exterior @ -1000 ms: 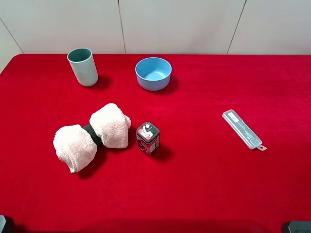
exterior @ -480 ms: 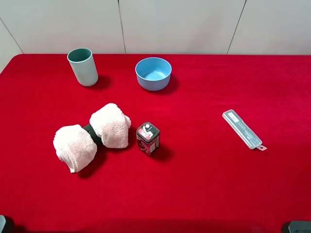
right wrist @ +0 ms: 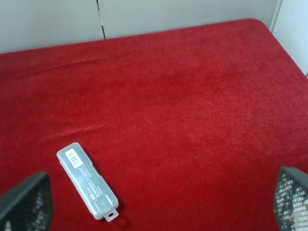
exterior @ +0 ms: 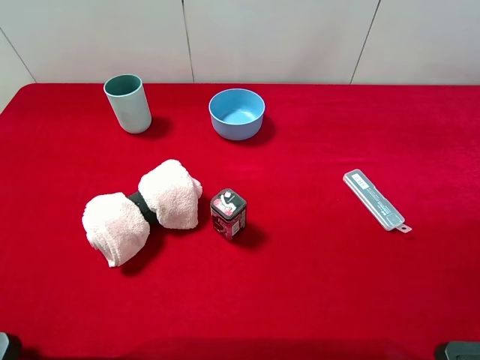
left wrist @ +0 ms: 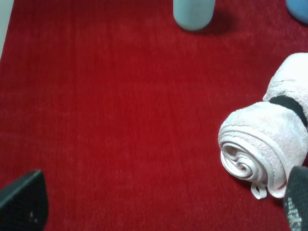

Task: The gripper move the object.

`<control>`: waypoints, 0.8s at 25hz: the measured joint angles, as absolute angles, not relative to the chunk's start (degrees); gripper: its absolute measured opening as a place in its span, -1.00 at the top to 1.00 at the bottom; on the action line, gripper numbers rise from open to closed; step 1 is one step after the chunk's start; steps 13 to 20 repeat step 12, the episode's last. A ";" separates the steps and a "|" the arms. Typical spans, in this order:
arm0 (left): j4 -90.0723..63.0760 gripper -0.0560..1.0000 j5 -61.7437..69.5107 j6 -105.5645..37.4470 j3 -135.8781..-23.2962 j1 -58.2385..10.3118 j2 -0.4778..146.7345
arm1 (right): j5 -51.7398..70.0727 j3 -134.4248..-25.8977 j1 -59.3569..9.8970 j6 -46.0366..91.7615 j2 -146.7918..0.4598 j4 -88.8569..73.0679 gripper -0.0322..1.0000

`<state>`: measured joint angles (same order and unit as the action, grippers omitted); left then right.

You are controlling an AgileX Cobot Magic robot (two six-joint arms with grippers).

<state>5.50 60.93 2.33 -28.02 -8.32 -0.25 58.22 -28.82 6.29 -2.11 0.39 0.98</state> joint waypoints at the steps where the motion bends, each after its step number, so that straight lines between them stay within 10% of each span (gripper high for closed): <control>1: 5.50 -0.94 60.93 2.33 -28.02 -8.32 -0.25 | 58.22 -28.82 6.29 -2.11 0.39 0.98 -0.41; 20: 5.50 -0.94 60.93 2.33 -28.02 -8.32 -0.25 | 58.22 -28.82 6.29 -2.11 0.39 0.94 -0.41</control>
